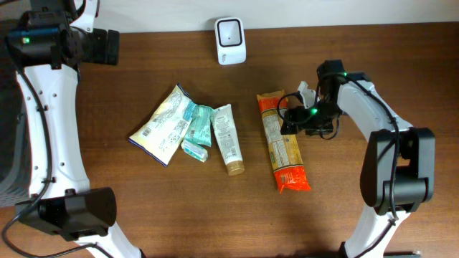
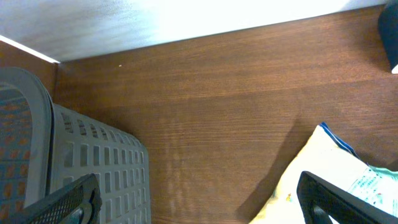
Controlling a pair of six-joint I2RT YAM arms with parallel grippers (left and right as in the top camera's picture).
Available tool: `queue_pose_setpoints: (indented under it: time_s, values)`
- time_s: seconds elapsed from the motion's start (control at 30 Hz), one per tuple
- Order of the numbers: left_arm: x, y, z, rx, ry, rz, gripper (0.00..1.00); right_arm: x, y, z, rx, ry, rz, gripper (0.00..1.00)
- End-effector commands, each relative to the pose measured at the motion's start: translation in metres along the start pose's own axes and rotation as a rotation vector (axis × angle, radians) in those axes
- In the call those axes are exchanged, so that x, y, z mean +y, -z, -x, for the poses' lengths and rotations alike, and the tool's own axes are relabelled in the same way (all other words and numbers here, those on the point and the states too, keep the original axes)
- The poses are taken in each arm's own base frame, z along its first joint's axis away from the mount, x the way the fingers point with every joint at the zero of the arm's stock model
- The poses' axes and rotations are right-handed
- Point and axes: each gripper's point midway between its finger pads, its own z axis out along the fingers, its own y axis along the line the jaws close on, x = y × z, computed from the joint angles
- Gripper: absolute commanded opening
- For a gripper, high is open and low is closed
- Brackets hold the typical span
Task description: Scan the item barcode
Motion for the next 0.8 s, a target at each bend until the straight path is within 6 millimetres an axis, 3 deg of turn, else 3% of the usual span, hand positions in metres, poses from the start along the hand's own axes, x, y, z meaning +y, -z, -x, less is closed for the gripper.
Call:
queue_pose_setpoints:
  time_s: [0.0,0.17,0.27,0.37,0.5,0.53,0.57,0.6,0.7,0.77]
  values:
    - [0.001,0.004,0.002,-0.012,-0.013,0.001,0.99,0.000,-0.013,-0.013,0.013,0.003,0.043,0.79]
    - [0.001,0.004,0.002,-0.012,-0.013,0.001,0.99,0.002,-0.037,-0.036,0.044,0.005,0.105,0.65]
    - [0.001,0.004,0.002,-0.012,-0.013,0.001,0.99,0.001,-0.053,-0.050,0.052,-0.007,0.136,0.64]
    - [0.001,0.004,0.002,-0.012,-0.013,0.001,0.99,0.000,-0.054,-0.051,0.052,-0.007,0.135,0.58]
    - [0.001,0.004,0.002,-0.012,-0.013,0.001,0.99,0.001,-0.054,-0.052,0.056,-0.008,0.136,0.58]
    - [0.001,0.004,0.002,-0.012,-0.013,0.001,0.99,0.001,-0.054,-0.052,0.055,-0.008,0.136,0.51]
    - [0.001,0.004,0.002,-0.012,-0.013,0.001,0.99,0.000,-0.054,-0.052,0.055,-0.021,0.136,0.24]
    - [0.001,0.004,0.002,-0.012,-0.013,0.001,0.99,0.000,-0.054,-0.050,0.052,-0.055,0.134,0.06]
    - [0.001,0.004,0.002,-0.012,-0.013,0.001,0.99,0.008,-0.046,-0.043,0.040,-0.053,0.162,0.04]
    - [0.001,0.004,0.002,-0.012,-0.013,0.001,0.99,0.015,-0.024,-0.030,0.003,-0.033,0.153,0.04]
